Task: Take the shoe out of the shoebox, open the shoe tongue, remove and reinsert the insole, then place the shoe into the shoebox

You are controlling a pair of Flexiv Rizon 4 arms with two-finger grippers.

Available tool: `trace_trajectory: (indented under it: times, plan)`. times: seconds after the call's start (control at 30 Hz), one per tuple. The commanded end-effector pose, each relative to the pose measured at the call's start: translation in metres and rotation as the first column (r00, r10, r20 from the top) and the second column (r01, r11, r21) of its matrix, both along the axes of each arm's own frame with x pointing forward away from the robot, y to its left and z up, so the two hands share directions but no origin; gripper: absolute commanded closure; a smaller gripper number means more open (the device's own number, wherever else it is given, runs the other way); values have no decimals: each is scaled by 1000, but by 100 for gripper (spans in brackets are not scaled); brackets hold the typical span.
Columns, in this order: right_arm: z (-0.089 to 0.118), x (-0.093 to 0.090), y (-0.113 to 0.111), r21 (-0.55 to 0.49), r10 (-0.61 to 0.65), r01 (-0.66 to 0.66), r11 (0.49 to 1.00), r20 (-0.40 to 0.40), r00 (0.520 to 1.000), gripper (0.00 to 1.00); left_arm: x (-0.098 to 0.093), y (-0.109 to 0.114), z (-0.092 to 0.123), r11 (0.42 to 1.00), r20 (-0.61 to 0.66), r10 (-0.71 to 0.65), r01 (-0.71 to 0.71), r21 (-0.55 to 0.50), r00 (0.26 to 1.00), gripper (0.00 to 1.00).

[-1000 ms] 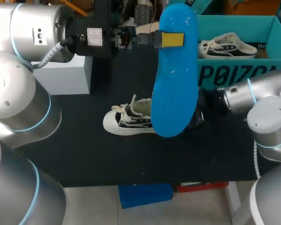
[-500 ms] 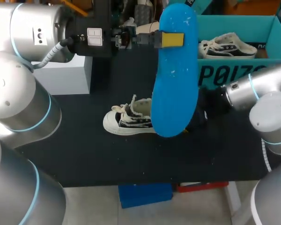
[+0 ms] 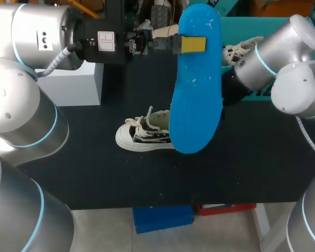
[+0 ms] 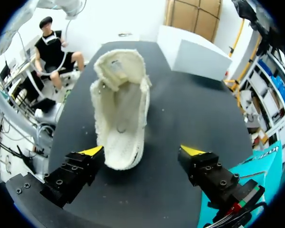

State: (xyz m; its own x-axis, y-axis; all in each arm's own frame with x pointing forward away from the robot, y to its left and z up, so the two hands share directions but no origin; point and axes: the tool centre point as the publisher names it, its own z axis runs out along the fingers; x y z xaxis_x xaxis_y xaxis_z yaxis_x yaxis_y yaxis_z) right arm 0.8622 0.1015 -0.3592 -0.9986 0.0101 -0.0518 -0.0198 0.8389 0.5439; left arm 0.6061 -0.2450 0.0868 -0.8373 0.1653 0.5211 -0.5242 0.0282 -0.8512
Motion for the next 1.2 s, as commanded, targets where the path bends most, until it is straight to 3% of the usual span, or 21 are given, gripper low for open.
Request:
trace_trajectory:
  times: [0.03,0.1,0.23,0.43,0.53,0.6,0.73,0.83,0.9,0.97,1.0,1.2]
  plan:
    - [1,10,21,-481,23,-25,877,-10,1000,0,-1,0,-1,1000,-1,3,-3,4,1000,100]
    - [0,10,29,-516,37,-37,856,-10,999,0,-1,0,-1,1000,-1,3,-3,4,1000,100]
    - [-3,11,43,-547,50,-54,836,-21,999,9,-1,0,-1,1000,-1,3,-3,4,1000,100]
    - [-6,15,62,-558,70,-74,826,-28,997,18,-1,0,-1,1000,-1,3,-3,4,1000,100]
    - [-10,19,69,-562,80,-85,822,-35,996,16,-1,0,-1,1000,-1,3,-3,4,1000,100]
    - [-11,21,75,-569,88,-96,817,-42,995,9,-1,0,-1,1000,-1,3,-3,4,1000,100]
    - [-14,22,83,-575,96,-106,811,-48,994,26,-1,0,-1,1000,-1,3,-3,4,1000,100]
    - [-18,19,89,-573,95,-108,812,-52,994,24,-1,0,-1,1000,-1,3,-3,4,1000,100]
    - [-24,17,92,-569,92,-109,815,-59,994,32,-1,0,-1,1000,-1,3,-3,4,1000,100]
    - [-29,14,95,-565,89,-110,818,-65,994,31,-1,0,-1,1000,-1,3,-3,4,1000,100]
    - [-31,13,97,-562,88,-110,820,-66,994,38,-1,0,-1,1000,-1,3,-3,4,1000,100]
    - [-47,6,104,-543,82,-112,832,-79,993,40,-1,0,-1,1000,-1,3,-3,4,1000,100]
